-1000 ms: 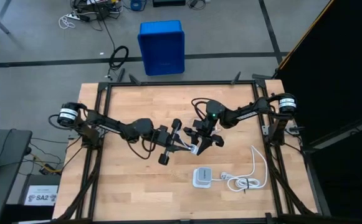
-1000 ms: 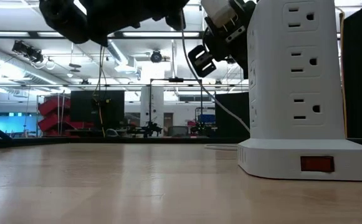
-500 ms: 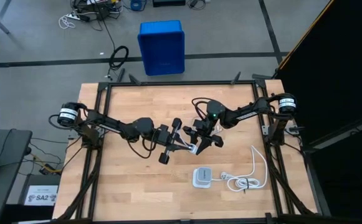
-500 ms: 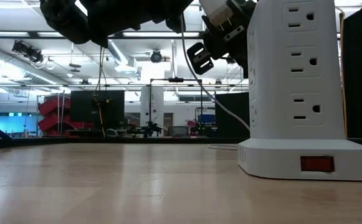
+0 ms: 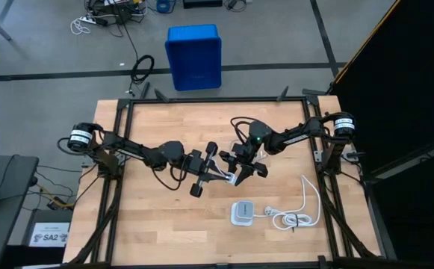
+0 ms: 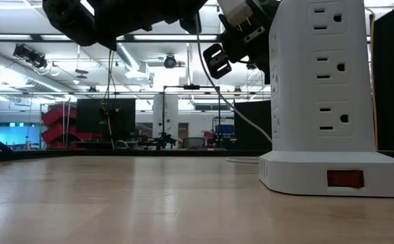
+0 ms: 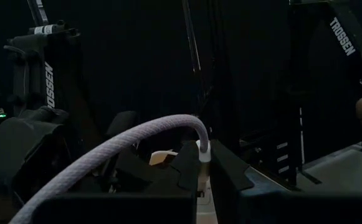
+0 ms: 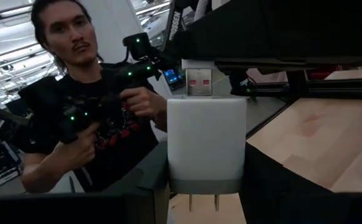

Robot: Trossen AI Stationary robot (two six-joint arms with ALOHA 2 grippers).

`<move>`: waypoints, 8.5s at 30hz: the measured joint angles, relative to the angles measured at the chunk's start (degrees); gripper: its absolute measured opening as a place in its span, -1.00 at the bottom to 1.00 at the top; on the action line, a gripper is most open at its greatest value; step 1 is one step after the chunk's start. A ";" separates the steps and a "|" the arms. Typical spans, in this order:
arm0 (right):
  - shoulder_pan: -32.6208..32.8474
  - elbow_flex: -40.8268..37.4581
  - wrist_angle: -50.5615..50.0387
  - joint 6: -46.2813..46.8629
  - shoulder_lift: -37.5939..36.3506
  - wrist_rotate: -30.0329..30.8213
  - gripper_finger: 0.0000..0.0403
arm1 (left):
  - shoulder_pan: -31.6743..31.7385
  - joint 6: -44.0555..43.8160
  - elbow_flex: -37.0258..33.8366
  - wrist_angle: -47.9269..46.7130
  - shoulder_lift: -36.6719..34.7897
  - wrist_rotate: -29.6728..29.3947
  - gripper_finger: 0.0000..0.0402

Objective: Insert USB
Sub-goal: Insert the white usb cable into the white charger adapter

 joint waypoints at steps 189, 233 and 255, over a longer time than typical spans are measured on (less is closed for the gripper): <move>2.23 16.40 -119.35 -20.20 -5.94 73.22 0.07 | 15.04 -2.25 -9.07 -31.54 -25.03 -11.01 -1.00; -14.87 1.40 -103.89 -24.28 -6.63 37.46 0.24 | 12.94 -3.06 -9.05 -32.79 -25.00 -11.03 -1.00; -10.42 7.59 -112.33 -23.51 -11.32 59.08 0.42 | 12.94 -3.91 -9.05 -32.84 -25.00 -11.03 -1.00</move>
